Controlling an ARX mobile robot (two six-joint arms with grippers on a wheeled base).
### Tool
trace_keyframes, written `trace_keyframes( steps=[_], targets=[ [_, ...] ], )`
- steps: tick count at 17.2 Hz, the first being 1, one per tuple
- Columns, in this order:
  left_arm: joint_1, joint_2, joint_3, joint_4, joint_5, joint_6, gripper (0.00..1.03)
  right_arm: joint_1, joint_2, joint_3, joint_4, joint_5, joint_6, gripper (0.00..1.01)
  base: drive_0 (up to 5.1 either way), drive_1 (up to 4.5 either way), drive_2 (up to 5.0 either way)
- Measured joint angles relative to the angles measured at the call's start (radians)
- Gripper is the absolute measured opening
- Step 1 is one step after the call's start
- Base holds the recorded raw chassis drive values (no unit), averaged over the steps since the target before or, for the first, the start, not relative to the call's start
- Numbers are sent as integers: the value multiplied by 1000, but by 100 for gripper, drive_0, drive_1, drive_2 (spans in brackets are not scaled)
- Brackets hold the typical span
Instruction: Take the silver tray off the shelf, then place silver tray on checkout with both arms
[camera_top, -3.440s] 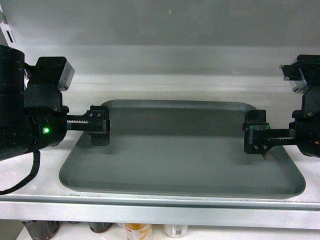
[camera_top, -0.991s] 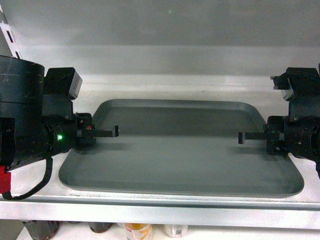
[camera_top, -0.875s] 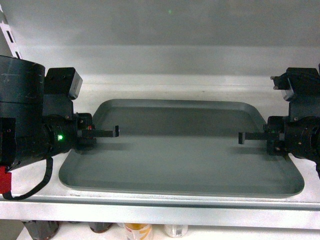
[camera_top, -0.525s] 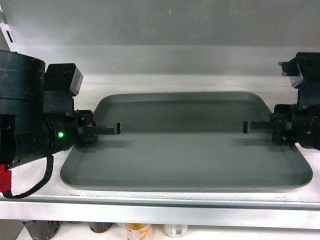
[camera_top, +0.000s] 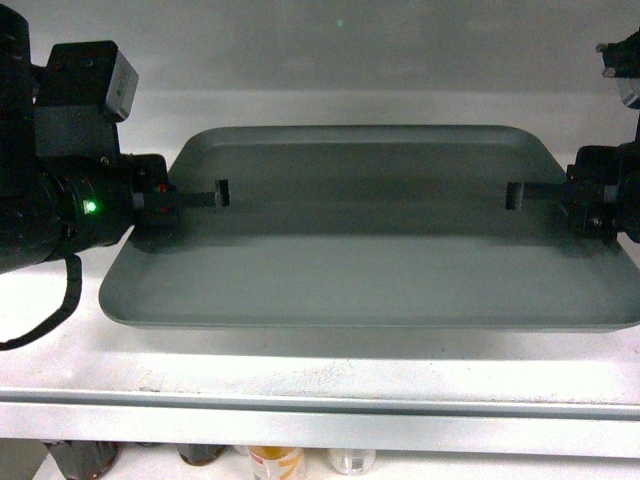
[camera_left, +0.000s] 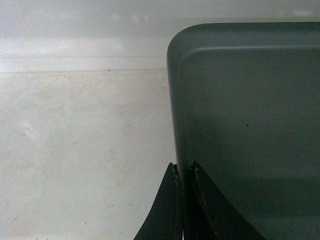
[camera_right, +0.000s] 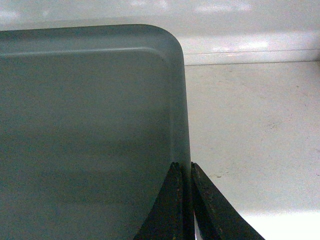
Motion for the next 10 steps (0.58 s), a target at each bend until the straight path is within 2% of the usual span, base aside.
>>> trace_keyframes(
  steps=[5,7,8,10],
  targets=[
    [0,-33,0,-53,0,0,4,-1,-14,0,-47,-8,-2,3,0,0,0],
    [0,-37,0,-78,1,-1,4,-1,-28,0,-86,-10,-2,3,0,0,0],
    [-6,-40,0,-111,0,-8,4,-2,-35,14,-160,-10,-5,3,0,0,0],
    [-10,-40,0,-127,-2,-18,4,-5,-35,19,-188,-15,-10,3,0,0,0]
  ],
)
